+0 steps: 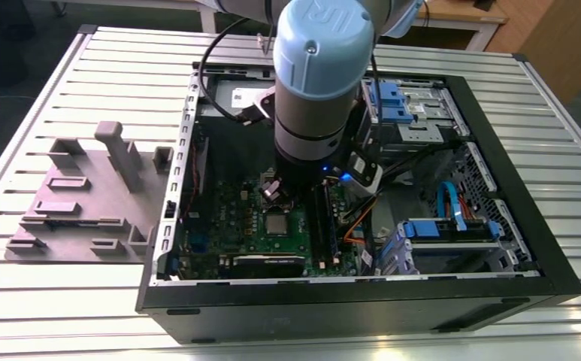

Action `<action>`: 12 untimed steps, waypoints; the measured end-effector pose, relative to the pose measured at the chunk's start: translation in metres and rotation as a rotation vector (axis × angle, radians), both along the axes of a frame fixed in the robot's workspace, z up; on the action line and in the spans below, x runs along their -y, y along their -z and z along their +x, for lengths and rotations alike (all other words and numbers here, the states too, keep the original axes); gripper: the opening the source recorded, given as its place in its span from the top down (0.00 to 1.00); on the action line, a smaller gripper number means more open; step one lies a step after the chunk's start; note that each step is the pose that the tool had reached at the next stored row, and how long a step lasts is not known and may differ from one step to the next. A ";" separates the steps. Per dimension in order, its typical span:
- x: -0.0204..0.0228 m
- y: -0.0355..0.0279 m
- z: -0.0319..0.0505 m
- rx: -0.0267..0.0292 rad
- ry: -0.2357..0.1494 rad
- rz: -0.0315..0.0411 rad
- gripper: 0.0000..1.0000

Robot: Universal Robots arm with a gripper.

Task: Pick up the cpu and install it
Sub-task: 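Close the cpu cover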

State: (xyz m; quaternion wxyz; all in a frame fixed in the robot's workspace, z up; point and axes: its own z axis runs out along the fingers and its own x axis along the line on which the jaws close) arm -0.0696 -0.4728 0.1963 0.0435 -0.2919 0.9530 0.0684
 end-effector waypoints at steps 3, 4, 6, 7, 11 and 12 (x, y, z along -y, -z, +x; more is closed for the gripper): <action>0.0000 0.0003 0.0014 0.0000 0.000 0.0001 0.90; 0.0000 0.0003 0.0021 0.0000 0.000 0.0002 0.90; 0.0000 0.0004 0.0025 0.0000 0.000 0.0001 0.90; -0.0001 0.0008 0.0025 0.0000 0.000 0.0002 0.90; -0.0003 0.0029 0.0008 0.0003 0.000 -0.0001 0.90; -0.0003 0.0031 0.0005 0.0003 0.000 -0.0002 0.90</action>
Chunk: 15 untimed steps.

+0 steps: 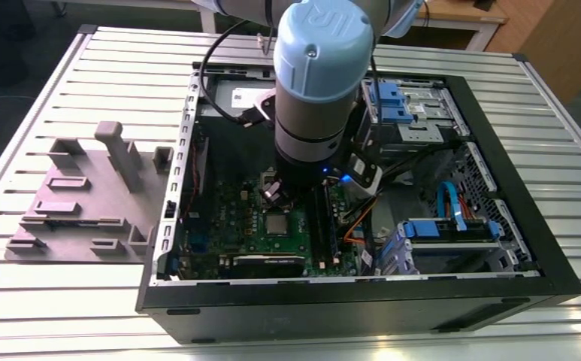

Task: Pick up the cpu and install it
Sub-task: 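Close the cpu cover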

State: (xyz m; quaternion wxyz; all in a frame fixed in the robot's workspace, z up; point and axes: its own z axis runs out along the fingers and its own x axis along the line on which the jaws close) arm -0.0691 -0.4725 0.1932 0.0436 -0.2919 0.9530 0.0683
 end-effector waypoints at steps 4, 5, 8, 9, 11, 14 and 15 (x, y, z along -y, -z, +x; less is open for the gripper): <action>0.0000 -0.0007 -0.0001 0.0001 0.000 0.0002 0.90; -0.0001 -0.0022 -0.0001 0.0001 0.000 0.0004 0.90; 0.0000 -0.0066 -0.0001 0.0000 0.000 0.0002 0.90; -0.0001 -0.0067 -0.0001 0.0002 0.000 0.0003 0.90; -0.0001 -0.0067 0.0000 0.0002 0.000 -0.0005 0.90; -0.0001 -0.0064 0.0004 0.0000 0.000 -0.0018 0.90; -0.0001 -0.0060 0.0009 0.0001 0.000 -0.0019 0.90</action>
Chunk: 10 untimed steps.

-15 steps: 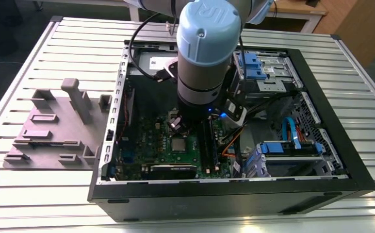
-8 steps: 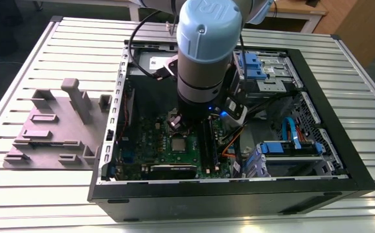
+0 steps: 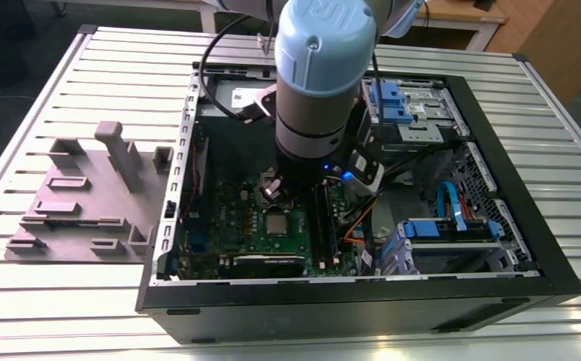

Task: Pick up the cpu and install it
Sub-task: 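Close the cpu cover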

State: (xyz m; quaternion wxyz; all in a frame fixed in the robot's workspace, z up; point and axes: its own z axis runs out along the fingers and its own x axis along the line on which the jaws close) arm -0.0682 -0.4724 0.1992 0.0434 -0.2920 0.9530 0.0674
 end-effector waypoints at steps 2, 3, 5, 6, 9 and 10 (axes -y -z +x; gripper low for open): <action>0.0000 0.0016 0.0001 0.0002 0.000 -0.0001 0.90; 0.0000 0.0030 0.0001 0.0004 0.000 0.0000 0.90; 0.0000 0.0048 0.0001 0.0005 0.000 0.0000 0.90; 0.0001 0.0049 0.0001 0.0005 0.000 -0.0002 0.90; 0.0000 0.0054 -0.0007 0.0016 0.000 0.0000 0.90; 0.0000 0.0054 -0.0013 0.0022 0.000 0.0000 0.90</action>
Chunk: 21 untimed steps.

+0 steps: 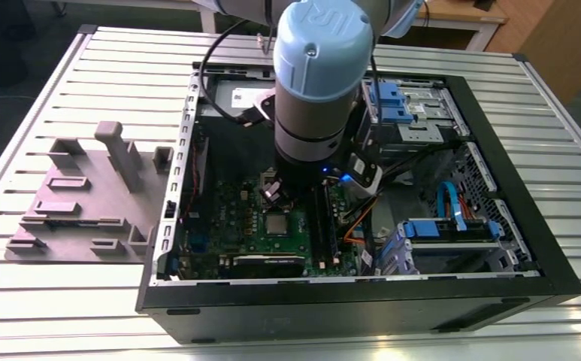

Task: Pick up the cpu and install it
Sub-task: 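Close the cpu cover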

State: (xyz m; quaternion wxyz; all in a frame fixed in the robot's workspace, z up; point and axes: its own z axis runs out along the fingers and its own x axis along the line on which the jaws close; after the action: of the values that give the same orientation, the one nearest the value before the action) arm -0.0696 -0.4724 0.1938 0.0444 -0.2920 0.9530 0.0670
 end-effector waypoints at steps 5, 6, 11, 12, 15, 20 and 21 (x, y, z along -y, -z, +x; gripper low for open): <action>0.0000 0.0000 -0.0037 0.0038 0.000 0.0002 0.90; 0.0000 0.0000 -0.0040 0.0038 0.000 0.0000 0.90; 0.0001 -0.0021 -0.0043 0.0042 0.000 -0.0001 0.90; 0.0000 -0.0030 -0.0043 0.0043 0.000 0.0000 0.90; 0.0000 -0.0059 -0.0043 0.0043 0.000 0.0000 0.90; 0.0000 -0.0110 -0.0043 0.0044 0.000 0.0000 0.90; 0.0000 -0.0122 -0.0043 0.0045 0.000 0.0000 0.90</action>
State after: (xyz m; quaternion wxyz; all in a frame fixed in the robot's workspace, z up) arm -0.0738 -0.4724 0.2060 0.0466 -0.2922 0.9529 0.0664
